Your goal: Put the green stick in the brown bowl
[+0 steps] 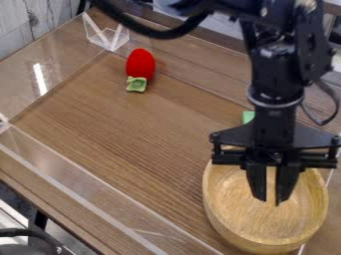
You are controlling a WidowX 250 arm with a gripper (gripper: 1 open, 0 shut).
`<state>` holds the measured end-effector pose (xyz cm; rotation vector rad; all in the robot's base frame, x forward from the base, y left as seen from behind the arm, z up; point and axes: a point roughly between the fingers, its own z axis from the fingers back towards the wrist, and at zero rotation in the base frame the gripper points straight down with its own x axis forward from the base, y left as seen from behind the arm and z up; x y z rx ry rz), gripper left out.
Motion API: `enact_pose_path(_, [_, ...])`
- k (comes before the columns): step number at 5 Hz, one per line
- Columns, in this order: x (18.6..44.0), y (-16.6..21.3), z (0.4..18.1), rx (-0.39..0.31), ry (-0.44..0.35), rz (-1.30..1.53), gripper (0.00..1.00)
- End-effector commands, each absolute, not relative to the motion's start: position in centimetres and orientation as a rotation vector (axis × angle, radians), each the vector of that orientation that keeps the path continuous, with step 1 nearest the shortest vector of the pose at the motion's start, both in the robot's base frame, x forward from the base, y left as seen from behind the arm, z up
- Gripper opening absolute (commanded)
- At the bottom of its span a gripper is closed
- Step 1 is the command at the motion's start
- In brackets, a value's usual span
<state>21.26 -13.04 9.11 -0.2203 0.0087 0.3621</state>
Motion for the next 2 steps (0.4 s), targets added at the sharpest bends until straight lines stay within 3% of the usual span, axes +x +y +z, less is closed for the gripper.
enact_pose_path(1, [22.07,-12.59,11.22,-0.24,-0.044,0.385,0.0])
enact_pose_path(2, [22.74,-12.08,12.15,-0.243,-0.058,0.405,0.0])
